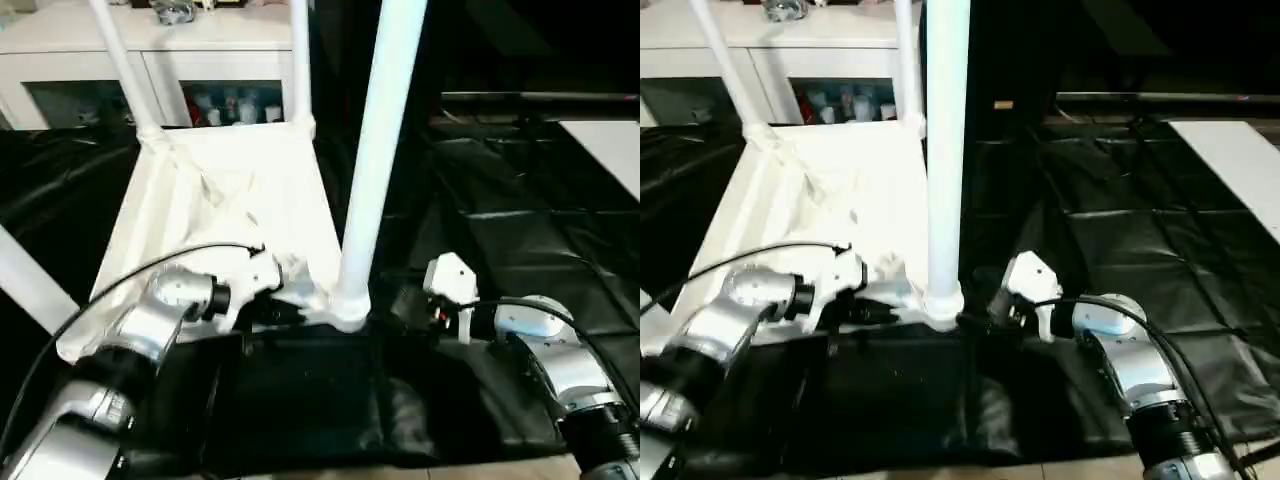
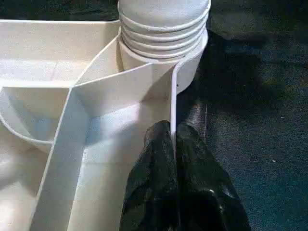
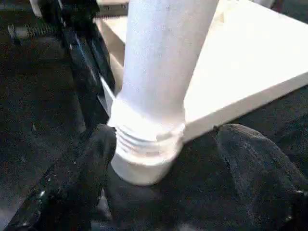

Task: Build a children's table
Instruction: Rotate leg to tighten

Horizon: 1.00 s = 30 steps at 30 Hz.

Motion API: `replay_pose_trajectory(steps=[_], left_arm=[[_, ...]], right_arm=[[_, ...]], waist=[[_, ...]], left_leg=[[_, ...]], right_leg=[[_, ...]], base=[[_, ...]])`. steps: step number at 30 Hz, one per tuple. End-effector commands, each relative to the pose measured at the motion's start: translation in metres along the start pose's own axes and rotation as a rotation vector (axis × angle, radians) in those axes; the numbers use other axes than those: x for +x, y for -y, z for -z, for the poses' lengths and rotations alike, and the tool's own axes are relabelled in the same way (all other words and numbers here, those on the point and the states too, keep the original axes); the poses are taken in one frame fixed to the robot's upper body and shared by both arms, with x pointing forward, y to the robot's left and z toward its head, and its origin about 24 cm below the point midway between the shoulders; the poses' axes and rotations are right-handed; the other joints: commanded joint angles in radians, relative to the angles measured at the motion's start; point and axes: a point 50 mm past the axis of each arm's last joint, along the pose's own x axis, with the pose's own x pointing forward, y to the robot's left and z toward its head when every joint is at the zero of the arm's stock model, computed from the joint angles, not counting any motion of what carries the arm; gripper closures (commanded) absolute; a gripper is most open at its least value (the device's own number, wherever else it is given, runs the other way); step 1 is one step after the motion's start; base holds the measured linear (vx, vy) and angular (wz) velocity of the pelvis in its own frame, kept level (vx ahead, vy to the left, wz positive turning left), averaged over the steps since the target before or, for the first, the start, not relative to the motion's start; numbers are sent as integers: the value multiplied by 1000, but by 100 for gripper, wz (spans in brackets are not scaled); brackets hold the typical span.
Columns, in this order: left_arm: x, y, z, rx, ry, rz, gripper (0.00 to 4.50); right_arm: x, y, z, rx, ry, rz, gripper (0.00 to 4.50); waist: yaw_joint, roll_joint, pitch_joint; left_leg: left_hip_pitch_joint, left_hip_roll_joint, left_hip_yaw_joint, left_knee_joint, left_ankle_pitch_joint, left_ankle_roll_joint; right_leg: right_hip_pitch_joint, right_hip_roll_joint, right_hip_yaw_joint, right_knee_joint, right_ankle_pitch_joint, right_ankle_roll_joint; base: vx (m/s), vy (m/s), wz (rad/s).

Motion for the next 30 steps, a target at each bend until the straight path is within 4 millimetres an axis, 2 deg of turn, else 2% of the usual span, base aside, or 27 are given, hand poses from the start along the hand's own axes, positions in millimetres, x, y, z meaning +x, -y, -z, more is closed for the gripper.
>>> replay_pose_trajectory(steps=[1, 5, 8, 12, 15, 16, 19, 24, 25, 26, 30], left_arm=[[17, 19, 20, -80, -45, 67, 450], [22, 19, 14, -76, -27, 54, 450], [24, 16, 10, -60, -24, 37, 450], [24, 12, 7, -48, -29, 23, 450], [24, 11, 6, -47, -31, 16, 450], [24, 11, 6, -47, -31, 15, 450], [23, 10, 6, -47, -35, 10, 450], [20, 9, 8, -46, -44, 2, 450], [20, 9, 8, -46, -44, 2, 450], [19, 8, 9, -48, -46, 1, 450], [19, 8, 9, -49, -48, 2, 450]], right_arm=[[2, 0, -7, 6, 30, -20, 33], [9, -2, -7, -5, 17, -32, 5], [16, 0, -6, -34, 3, -14, 5], [24, 2, -6, -39, -8, -3, 5], [27, 3, -5, -37, -20, -8, 5], [28, 3, -5, -40, -24, -7, 38], [30, 4, -3, -26, -29, -7, 43], [29, 5, -1, -27, -41, -17, 102], [29, 5, -1, -27, -41, -17, 102], [28, 6, -1, -26, -42, -16, 123], [28, 7, 0, -23, -42, -14, 158]], waist=[[7, -17, -51], [13, -14, -48], [12, -13, -48], [15, -12, -50], [18, -12, -52], [18, -12, -52], [17, -14, -50], [18, -16, -48], [18, -17, -49], [18, -16, -49], [17, -16, -49]], left_leg=[[5, 31, -14, -69, -214, 63], [8, 32, -15, -73, -233, 46], [9, 30, -15, -74, -244, 33], [11, 29, -15, -74, -240, 31], [10, 29, -15, -73, -225, 35], [8, 29, -15, -73, -219, 36], [7, 28, -14, -73, -231, 39], [9, 29, -16, -75, -248, 33], [8, 29, -16, -75, -247, 34], [8, 29, -16, -75, -245, 34], [7, 29, -16, -75, -243, 37]], right_leg=[[48, -58, 37, -74, -191, -231], [42, -58, 38, -80, -255, -206], [39, -57, 38, -83, -274, -197], [39, -57, 40, -82, -263, -194], [40, -56, 39, -77, -220, -204], [42, -57, 39, -76, -207, -207], [42, -58, 39, -79, -231, -203], [39, -59, 39, -83, -287, -183], [39, -59, 40, -83, -288, -181], [39, -60, 40, -83, -286, -181], [39, -59, 40, -83, -276, -186]], base=[[0, 0, 0], [0, 0, 0], [0, 0, 0], [0, 0, 0], [0, 0, 0], [0, 0, 0], [0, 0, 0], [0, 0, 0], [0, 0, 0], [0, 0, 0], [0, 0, 0]])
